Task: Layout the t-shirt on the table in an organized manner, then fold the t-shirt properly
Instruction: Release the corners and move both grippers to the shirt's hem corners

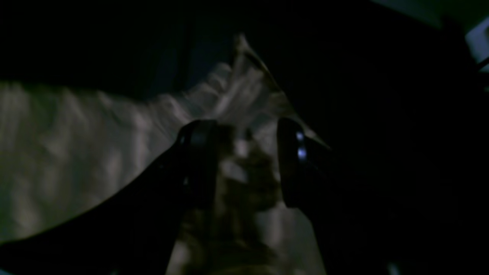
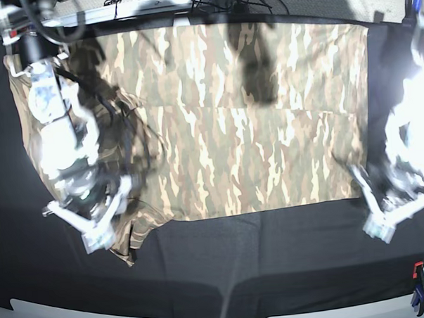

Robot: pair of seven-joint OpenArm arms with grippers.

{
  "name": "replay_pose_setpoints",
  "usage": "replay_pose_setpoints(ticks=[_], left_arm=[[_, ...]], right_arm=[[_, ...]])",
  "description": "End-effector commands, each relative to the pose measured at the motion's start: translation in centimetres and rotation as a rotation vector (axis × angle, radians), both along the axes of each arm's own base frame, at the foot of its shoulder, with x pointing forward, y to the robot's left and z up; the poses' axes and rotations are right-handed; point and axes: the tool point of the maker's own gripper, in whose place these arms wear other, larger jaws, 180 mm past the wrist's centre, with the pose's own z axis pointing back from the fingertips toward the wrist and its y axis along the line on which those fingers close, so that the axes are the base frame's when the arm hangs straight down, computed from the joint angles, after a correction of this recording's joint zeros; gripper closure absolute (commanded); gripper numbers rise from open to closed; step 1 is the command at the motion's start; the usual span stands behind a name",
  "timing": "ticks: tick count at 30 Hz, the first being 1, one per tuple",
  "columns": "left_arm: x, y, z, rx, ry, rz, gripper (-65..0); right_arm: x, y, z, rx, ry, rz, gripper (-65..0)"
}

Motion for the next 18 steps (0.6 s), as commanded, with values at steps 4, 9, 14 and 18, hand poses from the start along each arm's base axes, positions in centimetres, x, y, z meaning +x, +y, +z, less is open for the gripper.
replay_pose_setpoints(ticks=[4, 9, 14, 18], left_arm=[[2.0, 1.7, -0.4, -0.159, 0.062, 0.000, -20.7], [1.9, 2.2, -2.4, -0.352, 0.168, -0.013, -20.7], [2.8, 3.1, -3.3, -0.460, 0.166, 0.043, -18.8], [2.9, 2.0, -4.7, -0.562, 0.207, 0.052, -18.7]], right_arm=[[1.1, 0.2, 2.6, 0.111, -0.094, -0.013, -24.8], [0.7, 2.1, 2.0, 0.141, -0.064, 0.086, -24.8], [0.6, 2.3, 1.8, 0.141, -0.047, 0.096, -24.8], [0.4, 2.2, 1.4, 0.138, -0.024, 0.093, -24.8]])
